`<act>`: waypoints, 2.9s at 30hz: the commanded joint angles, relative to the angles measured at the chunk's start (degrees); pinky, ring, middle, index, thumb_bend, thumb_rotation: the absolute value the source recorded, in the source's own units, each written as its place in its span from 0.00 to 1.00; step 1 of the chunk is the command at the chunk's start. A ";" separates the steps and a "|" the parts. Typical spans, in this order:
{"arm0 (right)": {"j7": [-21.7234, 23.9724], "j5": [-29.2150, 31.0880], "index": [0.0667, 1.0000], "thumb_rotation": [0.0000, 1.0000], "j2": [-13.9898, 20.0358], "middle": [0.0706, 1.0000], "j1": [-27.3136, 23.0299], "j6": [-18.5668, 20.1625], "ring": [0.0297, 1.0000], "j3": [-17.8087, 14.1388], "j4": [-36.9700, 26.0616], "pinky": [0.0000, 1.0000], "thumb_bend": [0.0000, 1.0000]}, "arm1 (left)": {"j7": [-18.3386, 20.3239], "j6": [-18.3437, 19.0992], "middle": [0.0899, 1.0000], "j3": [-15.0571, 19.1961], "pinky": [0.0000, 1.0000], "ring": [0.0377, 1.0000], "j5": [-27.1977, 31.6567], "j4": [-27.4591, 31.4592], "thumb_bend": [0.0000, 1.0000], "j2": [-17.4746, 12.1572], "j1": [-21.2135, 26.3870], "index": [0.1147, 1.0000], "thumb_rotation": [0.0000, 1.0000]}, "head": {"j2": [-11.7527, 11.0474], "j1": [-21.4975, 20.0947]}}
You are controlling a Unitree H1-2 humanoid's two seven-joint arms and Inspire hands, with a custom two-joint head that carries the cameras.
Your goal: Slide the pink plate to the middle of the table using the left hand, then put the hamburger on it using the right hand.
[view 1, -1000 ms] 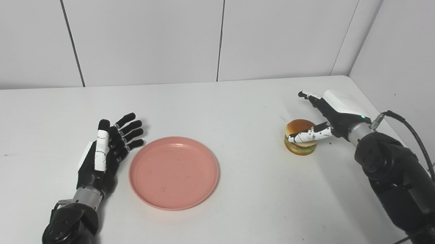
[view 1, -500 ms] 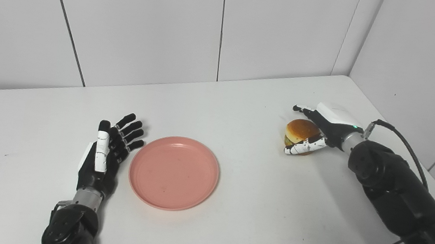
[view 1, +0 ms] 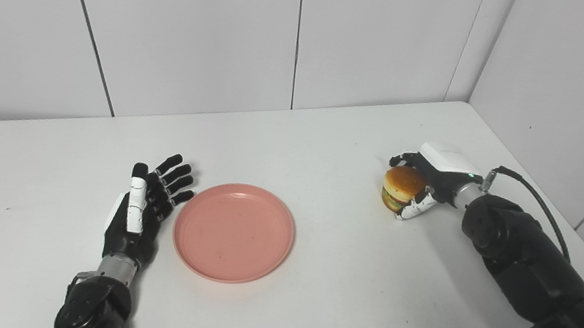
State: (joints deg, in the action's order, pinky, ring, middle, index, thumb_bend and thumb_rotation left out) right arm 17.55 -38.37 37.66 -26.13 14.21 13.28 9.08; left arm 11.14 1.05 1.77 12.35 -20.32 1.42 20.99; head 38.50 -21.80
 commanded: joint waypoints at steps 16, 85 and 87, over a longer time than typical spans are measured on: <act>-7.46 1.16 0.51 0.00 -0.60 0.44 -0.46 -6.17 0.31 -3.04 -0.93 0.25 0.53 | -1.24 2.35 0.80 -0.21 0.78 0.82 0.09 2.44 0.84 0.87 0.41 0.77 1.00 | 0.58 1.31; -5.43 0.39 0.45 0.00 -21.31 0.36 -6.71 -21.04 0.21 9.29 -6.41 0.18 0.52 | -6.52 -4.13 0.94 -2.22 0.98 0.96 -3.75 -0.74 0.84 7.72 -0.57 0.91 1.00 | 1.31 20.60; -5.19 0.03 0.44 0.00 -21.15 0.37 -6.83 -21.43 0.21 9.66 -5.58 0.17 0.52 | -6.56 -4.14 0.94 -2.27 0.98 0.96 -3.91 -0.70 0.85 7.64 -0.59 0.91 1.00 | 1.31 20.60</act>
State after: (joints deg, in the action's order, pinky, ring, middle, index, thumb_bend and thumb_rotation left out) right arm 13.08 -38.40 16.29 -29.86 -4.38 23.22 4.35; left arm 4.53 -3.51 -0.59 8.00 -20.94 8.78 19.74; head 39.73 -1.23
